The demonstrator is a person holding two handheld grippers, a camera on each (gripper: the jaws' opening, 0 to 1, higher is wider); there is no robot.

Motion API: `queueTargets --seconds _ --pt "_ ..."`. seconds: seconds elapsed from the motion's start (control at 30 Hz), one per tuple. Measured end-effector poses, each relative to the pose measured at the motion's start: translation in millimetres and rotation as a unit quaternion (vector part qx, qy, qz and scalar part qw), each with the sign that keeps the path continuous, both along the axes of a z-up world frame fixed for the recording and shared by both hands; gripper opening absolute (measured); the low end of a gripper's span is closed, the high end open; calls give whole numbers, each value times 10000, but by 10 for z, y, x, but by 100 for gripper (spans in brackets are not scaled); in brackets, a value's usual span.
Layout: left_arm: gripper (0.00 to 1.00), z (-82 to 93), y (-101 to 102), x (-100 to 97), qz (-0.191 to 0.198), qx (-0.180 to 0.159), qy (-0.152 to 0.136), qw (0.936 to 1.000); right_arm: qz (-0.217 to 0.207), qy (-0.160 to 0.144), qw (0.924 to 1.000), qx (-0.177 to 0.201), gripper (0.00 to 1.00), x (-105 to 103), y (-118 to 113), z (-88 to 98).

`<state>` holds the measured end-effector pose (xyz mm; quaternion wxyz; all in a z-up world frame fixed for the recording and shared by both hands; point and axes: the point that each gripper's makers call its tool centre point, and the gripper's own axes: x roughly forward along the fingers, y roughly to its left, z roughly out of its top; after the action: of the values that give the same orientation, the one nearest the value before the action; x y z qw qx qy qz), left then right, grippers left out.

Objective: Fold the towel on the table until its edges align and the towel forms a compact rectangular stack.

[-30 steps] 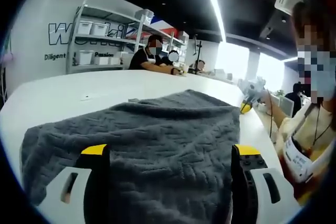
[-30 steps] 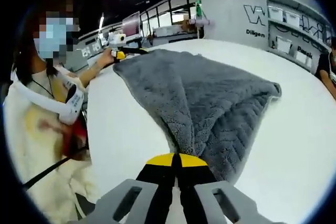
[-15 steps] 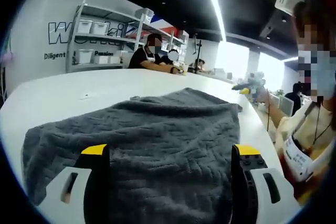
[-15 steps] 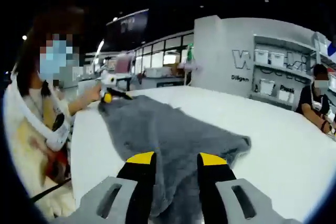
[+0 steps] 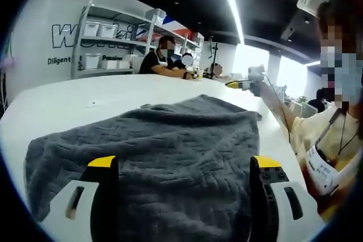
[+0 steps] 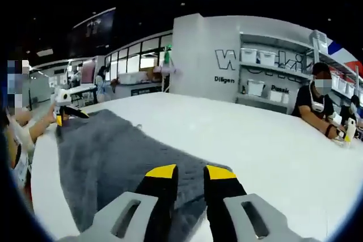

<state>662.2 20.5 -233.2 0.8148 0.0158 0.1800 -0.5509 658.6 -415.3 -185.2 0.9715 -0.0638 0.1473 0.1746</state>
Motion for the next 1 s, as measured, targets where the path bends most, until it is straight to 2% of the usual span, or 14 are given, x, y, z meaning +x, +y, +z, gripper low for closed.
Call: queueTargets --seconds 0.1,0.17,0.23,0.3,0.37,0.5,0.7,0.87,0.9,0.97,1.0 --pt "94 12 4 -2 1 -4 -26 10000 17 131 9997 186 16 217 15 -10" --pt "94 9 8 -2 5 20 -45 10000 -123 230 9997 -41 16 287 42 -116" --pt "94 8 7 -6 4 25 -47 10000 -288 409 9985 -237 16 398 -73 -222" --pt "94 11 7 -6 -1 18 -46 10000 -491 460 9970 -384 16 465 -113 -324" --pt "94 10 9 -5 4 23 -47 10000 -706 612 9947 -427 16 593 -323 -408" --pt "93 12 18 16 77 86 -124 9999 -824 909 9906 -601 16 740 -494 -600" --pt "93 -6 5 -7 12 123 -113 9999 -860 1112 9894 -355 14 888 -590 -736" --pt "93 -15 -1 -18 1 149 -123 9998 -866 1277 9872 -406 13 934 -639 -834" --pt "93 -11 -7 -27 -5 138 -127 9998 -878 1297 9869 -374 12 944 -653 -844" --pt "93 -8 -7 -30 -7 143 -134 9998 -802 1324 9875 -291 2 946 -622 -863" --pt "93 -9 -5 -31 -8 155 -144 9998 -782 1339 9876 -251 2 947 -606 -872"
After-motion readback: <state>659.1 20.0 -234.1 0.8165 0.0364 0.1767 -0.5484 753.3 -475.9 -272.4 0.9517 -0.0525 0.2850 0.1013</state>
